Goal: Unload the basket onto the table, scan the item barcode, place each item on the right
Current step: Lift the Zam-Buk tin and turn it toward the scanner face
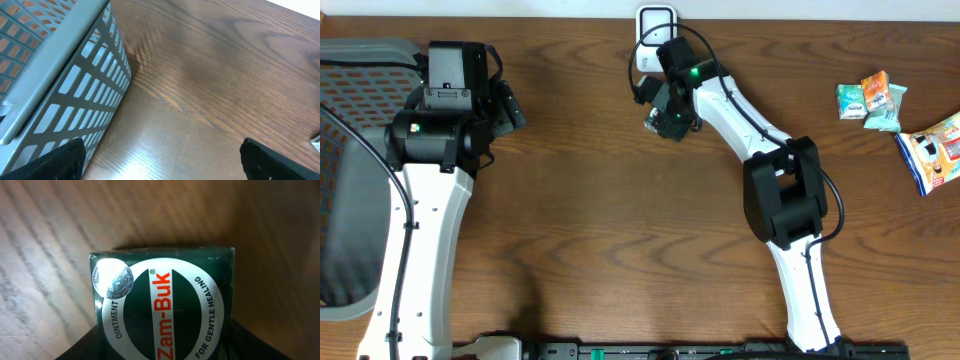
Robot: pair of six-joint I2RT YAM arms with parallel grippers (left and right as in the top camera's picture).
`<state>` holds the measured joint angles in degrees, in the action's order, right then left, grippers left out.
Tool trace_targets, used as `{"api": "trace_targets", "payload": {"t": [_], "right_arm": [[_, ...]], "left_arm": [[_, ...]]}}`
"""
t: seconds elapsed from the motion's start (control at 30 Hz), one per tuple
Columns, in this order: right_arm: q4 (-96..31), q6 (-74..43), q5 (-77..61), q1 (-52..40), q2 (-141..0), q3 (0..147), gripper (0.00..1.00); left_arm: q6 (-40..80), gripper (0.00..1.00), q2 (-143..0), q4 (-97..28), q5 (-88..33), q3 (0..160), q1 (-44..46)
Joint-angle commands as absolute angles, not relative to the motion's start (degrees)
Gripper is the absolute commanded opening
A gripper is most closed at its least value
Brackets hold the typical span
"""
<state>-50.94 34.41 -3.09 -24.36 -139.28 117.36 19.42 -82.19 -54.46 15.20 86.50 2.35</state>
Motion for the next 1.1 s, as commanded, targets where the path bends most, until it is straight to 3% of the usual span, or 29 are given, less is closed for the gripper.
{"api": "trace_targets", "payload": {"t": [0.0,0.23,0.5,0.7,1.07], "right_arm": [[-50.8,32.5,-1.7,-24.4,-139.8,120.4,0.45],[-53.4,30.5,-7.0,-23.3,-139.8,126.8,0.40],[-56.3,29.6,-35.4,-16.7,-139.8,132.0,0.40],[-56.3,22.5,-55.6,-9.1,-139.8,132.0,0.45],[-56.4,16.0,-71.6,-4.8,-139.8,132.0,0.45]], "left_arm": [[18.7,0.98,-82.4,-54.7,15.9,86.7,2.2],[18.7,0.98,-82.4,-54.7,15.9,86.7,2.2],[18.7,0.98,-82.4,-54.7,15.9,86.7,2.2],[18.7,0.98,-82.4,-54.7,15.9,86.7,2.2],[18.7,0.98,-82.4,-54.7,15.9,86.7,2.2]]}}
